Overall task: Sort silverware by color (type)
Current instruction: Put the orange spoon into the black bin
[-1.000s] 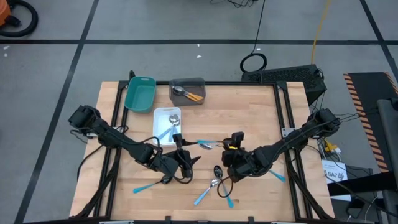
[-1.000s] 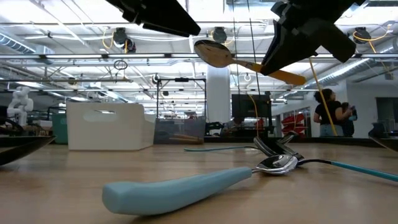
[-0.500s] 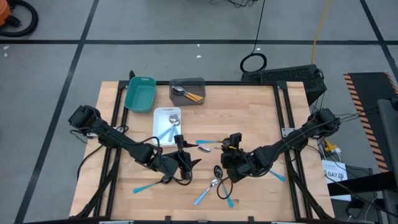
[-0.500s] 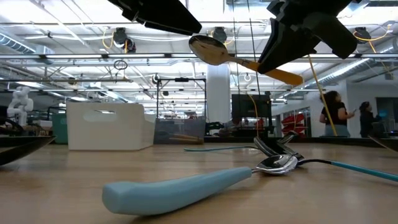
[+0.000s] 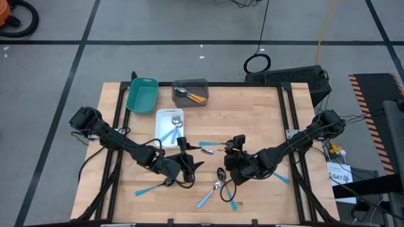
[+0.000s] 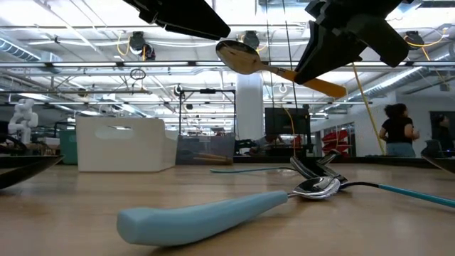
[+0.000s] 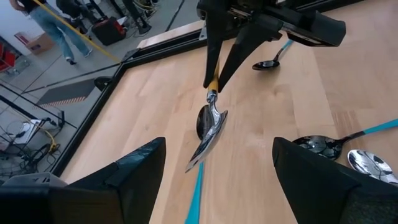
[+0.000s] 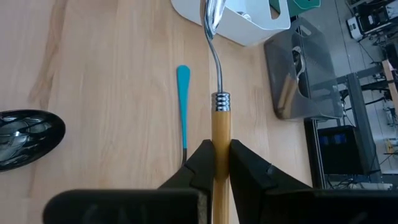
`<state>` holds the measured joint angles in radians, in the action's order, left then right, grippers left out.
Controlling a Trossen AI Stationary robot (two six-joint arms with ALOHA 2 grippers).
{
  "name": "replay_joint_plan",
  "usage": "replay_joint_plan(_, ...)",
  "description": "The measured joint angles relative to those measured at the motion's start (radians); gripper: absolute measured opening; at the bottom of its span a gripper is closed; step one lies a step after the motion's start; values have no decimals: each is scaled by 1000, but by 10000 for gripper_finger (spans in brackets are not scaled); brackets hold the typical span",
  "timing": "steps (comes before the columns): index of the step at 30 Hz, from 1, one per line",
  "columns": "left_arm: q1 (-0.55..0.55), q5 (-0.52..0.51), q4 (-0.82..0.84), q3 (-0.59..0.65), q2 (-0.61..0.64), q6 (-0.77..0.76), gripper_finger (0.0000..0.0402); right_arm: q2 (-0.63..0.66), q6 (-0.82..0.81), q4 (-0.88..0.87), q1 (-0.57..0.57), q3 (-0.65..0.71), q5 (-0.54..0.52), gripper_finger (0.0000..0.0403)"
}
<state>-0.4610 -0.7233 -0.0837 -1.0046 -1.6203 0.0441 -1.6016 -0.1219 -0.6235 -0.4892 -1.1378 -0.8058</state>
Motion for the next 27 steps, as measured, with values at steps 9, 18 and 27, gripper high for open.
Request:
replay_joint_plan(9,-14,32,-20,0,0,39,280,0,3,0,0,0,0,26)
replay_joint_plan(18,-24,46,-26,0,0,86,199,0,3,0,0,0,0,26)
replay_joint_plan(27,-20,45,-29,0,0,101,186,0,6,5,0,0,0,26)
